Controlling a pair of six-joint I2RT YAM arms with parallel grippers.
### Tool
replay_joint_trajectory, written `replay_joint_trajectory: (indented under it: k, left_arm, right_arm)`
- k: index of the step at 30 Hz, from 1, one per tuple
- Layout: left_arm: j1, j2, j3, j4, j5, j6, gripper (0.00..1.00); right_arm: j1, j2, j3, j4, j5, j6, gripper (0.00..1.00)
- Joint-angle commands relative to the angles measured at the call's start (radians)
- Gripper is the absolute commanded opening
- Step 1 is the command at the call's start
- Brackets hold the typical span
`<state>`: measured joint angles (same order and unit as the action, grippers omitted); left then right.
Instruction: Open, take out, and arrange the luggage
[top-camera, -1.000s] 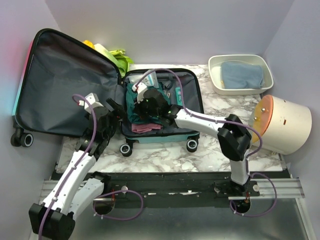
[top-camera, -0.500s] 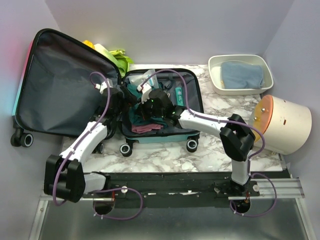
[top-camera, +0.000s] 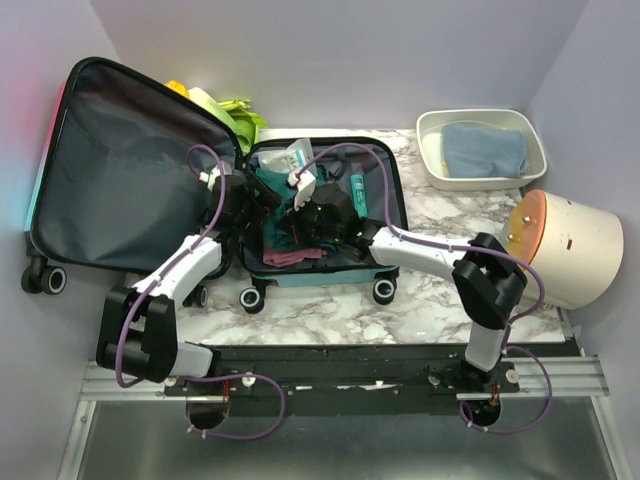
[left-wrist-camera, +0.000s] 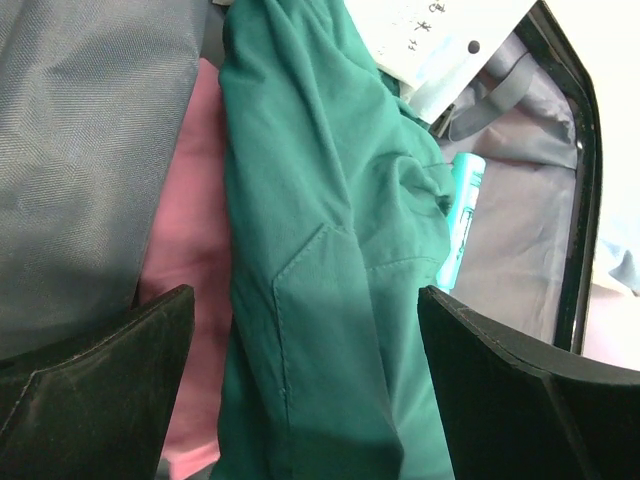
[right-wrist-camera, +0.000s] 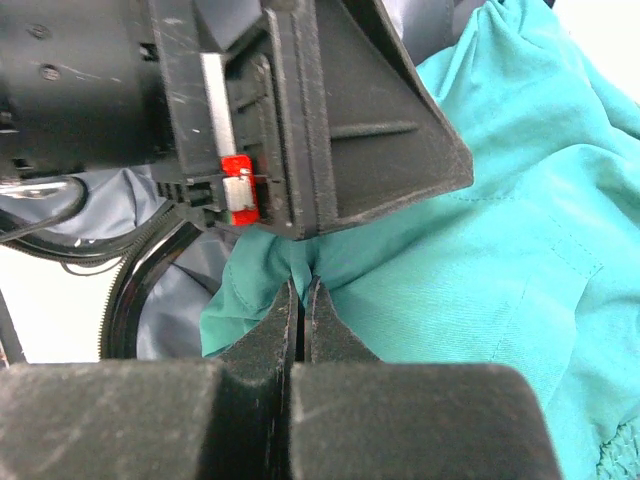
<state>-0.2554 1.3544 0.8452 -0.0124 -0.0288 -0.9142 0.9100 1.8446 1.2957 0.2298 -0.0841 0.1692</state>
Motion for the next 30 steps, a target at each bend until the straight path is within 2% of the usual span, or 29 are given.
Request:
replay_joint_trajectory:
  k: [1,4,11,14,15,18,19,20,22,23,28,29,30]
  left_arm:
    - [0.004,0.057,0.018,0.028,0.026,-0.041,0.99]
    - [0.004,0.104,0.051,0.035,0.072,-0.049,0.99]
    - [0.005,0.184,0.103,0.052,0.187,0.003,0.97]
    - [0.008,0.219,0.127,0.055,0.22,0.02,0.59]
    - [0.01,0.227,0.132,0.049,0.216,0.023,0.36]
    - [0.013,0.219,0.141,0.025,0.176,0.026,0.07]
    - [0.015,0.212,0.143,0.017,0.164,0.032,0.04]
    - [0.016,0.207,0.147,0.014,0.155,0.04,0.0]
    - [0.018,0.192,0.158,-0.012,0.138,0.084,0.0]
    - [0.018,0.186,0.166,-0.017,0.141,0.104,0.0]
    - [0.019,0.186,0.238,-0.041,0.283,0.326,0.0]
    - [0.019,0.195,0.282,-0.06,0.299,0.412,0.0]
    - [0.019,0.212,0.305,-0.108,0.303,0.438,0.0]
  right_arm:
    - [-0.003,-0.041,-0.029,0.105,-0.051,0.013,0.01]
    - [-0.006,-0.047,-0.036,0.108,-0.023,0.01,0.01]
    - [-0.008,-0.048,-0.004,0.031,-0.069,-0.094,0.01]
    - [-0.01,-0.041,0.005,-0.015,-0.098,-0.123,0.02]
    - [-0.01,-0.036,0.002,-0.027,-0.098,-0.128,0.03]
    - [-0.008,-0.038,-0.012,-0.03,-0.123,-0.125,0.09]
    - [-0.01,-0.039,-0.015,-0.032,-0.131,-0.122,0.13]
    - [-0.01,-0.041,-0.016,-0.038,-0.138,-0.125,0.29]
    - [-0.008,-0.053,-0.018,-0.061,-0.143,-0.123,0.48]
    - [-0.01,-0.062,-0.022,-0.067,-0.134,-0.125,0.62]
    - [-0.01,-0.14,-0.065,-0.07,-0.054,-0.117,0.83]
    - [-0.01,-0.168,-0.072,-0.072,-0.004,-0.102,0.92]
    - [-0.01,-0.185,-0.079,-0.075,0.024,-0.091,0.96]
